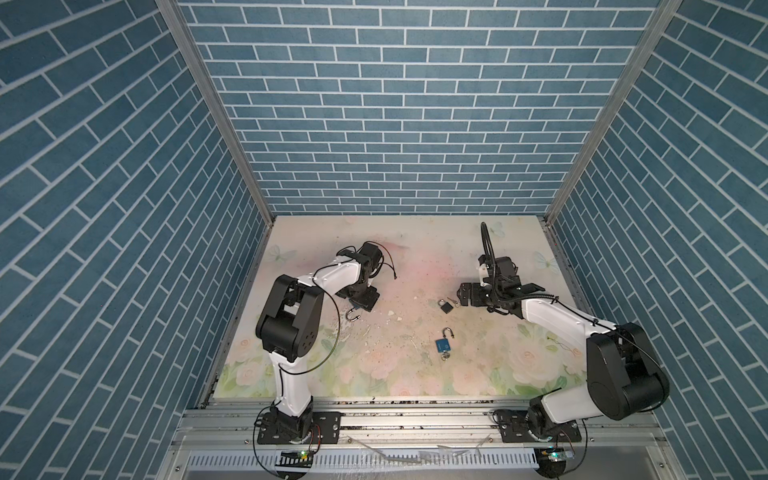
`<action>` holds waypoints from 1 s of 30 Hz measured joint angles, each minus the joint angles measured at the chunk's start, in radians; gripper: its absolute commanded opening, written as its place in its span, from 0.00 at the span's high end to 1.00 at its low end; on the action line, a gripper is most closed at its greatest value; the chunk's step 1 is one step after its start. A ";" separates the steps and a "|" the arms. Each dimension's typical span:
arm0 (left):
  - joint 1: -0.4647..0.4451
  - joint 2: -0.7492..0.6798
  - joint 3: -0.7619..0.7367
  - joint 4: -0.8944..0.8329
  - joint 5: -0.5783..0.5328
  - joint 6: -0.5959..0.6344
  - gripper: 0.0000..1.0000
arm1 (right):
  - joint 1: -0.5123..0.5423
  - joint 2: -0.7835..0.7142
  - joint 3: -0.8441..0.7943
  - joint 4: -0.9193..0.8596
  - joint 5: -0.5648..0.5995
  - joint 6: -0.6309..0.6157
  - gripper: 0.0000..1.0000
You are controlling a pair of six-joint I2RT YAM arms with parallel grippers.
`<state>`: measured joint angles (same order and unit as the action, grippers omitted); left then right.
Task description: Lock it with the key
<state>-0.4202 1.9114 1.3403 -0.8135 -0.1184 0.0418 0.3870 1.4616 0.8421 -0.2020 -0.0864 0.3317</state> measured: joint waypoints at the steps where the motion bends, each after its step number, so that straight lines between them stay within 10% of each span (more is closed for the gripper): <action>1: 0.000 0.000 0.000 0.000 -0.002 0.005 0.16 | 0.000 0.000 0.000 0.000 0.000 0.000 0.01; 30: 0.070 0.077 0.035 -0.018 0.074 0.152 0.30 | -0.009 -0.048 -0.019 -0.008 0.000 0.000 0.01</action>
<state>-0.3504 1.9884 1.3754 -0.8314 -0.0441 0.1936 0.3782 1.4139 0.8230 -0.2096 -0.0864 0.3317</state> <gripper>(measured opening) 0.705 0.989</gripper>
